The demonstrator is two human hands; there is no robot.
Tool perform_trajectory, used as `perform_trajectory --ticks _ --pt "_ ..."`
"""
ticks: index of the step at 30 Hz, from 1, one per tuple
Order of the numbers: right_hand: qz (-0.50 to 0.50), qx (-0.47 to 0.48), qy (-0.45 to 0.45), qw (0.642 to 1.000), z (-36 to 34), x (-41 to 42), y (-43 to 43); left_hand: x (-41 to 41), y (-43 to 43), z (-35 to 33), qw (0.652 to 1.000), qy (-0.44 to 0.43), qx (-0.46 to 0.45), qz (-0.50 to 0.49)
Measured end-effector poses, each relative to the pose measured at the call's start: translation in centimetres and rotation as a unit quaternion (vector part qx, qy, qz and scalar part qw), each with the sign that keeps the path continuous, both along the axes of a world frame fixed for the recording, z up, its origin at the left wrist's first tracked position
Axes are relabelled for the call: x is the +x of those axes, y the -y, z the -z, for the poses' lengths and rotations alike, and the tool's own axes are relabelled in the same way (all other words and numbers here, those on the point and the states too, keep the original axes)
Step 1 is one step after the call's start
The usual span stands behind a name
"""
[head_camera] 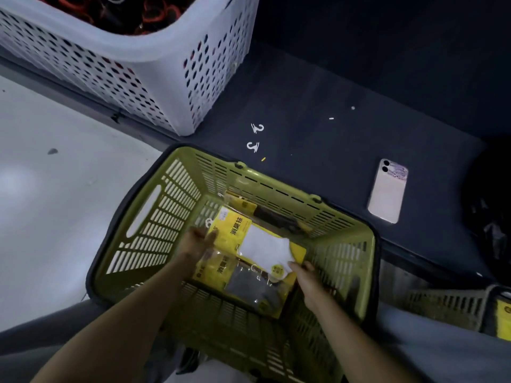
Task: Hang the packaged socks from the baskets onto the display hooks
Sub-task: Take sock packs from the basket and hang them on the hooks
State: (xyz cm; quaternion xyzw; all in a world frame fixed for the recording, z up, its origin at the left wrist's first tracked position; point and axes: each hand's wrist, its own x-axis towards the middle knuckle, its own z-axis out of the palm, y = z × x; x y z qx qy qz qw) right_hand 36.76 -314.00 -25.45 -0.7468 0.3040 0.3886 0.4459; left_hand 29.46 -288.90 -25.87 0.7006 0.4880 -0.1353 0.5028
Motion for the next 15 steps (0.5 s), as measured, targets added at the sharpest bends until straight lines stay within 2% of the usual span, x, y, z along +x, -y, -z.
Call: perform_trajectory --ticks 5,8,10,12,15 --pt "-0.023 -0.040 0.006 0.999 -0.2 -3.2 -0.4 -2.4 -0.8 -0.8 0.997 -0.042 0.021 0.055" --pt "-0.024 -0.038 -0.031 0.999 0.0 -5.0 -0.2 -3.8 -0.5 -1.1 0.986 -0.102 -0.040 0.126" --pt "-0.024 -0.028 -0.059 0.998 0.0 -5.9 -0.1 -4.2 -0.4 -1.3 0.980 -0.091 -0.087 0.156" --pt "-0.017 -0.036 -0.058 0.998 -0.3 -6.1 -0.2 -4.3 -0.3 -1.9 0.974 -0.068 -0.145 0.160" --pt "-0.012 -0.052 -0.033 0.998 -1.1 -5.6 -0.6 -4.3 0.0 -2.6 0.966 -0.105 -0.180 0.153"
